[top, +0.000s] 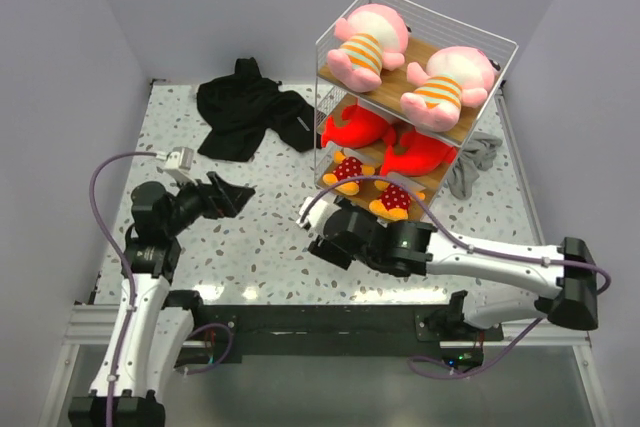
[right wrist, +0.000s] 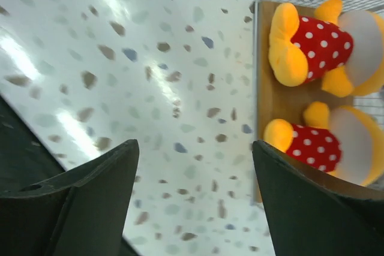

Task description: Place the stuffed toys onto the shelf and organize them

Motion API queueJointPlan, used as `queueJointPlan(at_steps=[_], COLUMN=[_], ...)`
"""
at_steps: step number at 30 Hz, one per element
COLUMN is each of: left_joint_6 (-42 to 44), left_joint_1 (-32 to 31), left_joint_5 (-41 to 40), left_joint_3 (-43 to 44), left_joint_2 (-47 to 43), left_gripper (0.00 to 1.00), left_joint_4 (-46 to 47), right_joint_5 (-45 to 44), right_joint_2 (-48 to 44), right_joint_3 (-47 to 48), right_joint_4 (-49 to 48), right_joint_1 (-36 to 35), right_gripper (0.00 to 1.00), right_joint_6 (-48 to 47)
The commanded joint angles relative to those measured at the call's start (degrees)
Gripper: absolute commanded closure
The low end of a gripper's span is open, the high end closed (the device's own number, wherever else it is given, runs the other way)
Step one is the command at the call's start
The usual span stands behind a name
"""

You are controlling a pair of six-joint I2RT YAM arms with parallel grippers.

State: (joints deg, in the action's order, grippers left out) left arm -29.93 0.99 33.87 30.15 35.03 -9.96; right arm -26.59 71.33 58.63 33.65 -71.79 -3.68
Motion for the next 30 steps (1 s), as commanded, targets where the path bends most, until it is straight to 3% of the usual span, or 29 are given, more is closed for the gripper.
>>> queueJointPlan(at_steps=[1,6,11,16,30], left_joint_6=[3.9,4.8,2.3,0.8,0.1], left_joint_1=[-6.4,-7.9,-8.0,-8.5,-8.6], left_joint_5=[0.2,6.7,15.2,17.1,15.8], left_joint_3=[5.4,8.3,9.9,9.0,8.3], left_joint_2=[-0.2,-5.0,-8.3,-9.6,-8.9], left_gripper=[0.00,0.00,0.00,0.00,0.00], left_joint_4=[1.6,1.1,3.1,6.2,7.4], right_joint_5=[7.7,15.1,12.8,7.4,-2.5], right_joint_2=[-9.0,-22.7,-32.1,-40.7,-45.4], right_joint_3=[2.0,-1.6,-4.5,-7.4,-7.0], right_joint_4=[-3.1,-9.7,-10.4,-10.7,-8.4], right_joint_1=[0.1,0.1,0.1,0.1,0.1], right_gripper=[0.16,0.02,0.01,0.01,0.01], right_joint_6=[16.8,26.1,33.3,38.7,35.5])
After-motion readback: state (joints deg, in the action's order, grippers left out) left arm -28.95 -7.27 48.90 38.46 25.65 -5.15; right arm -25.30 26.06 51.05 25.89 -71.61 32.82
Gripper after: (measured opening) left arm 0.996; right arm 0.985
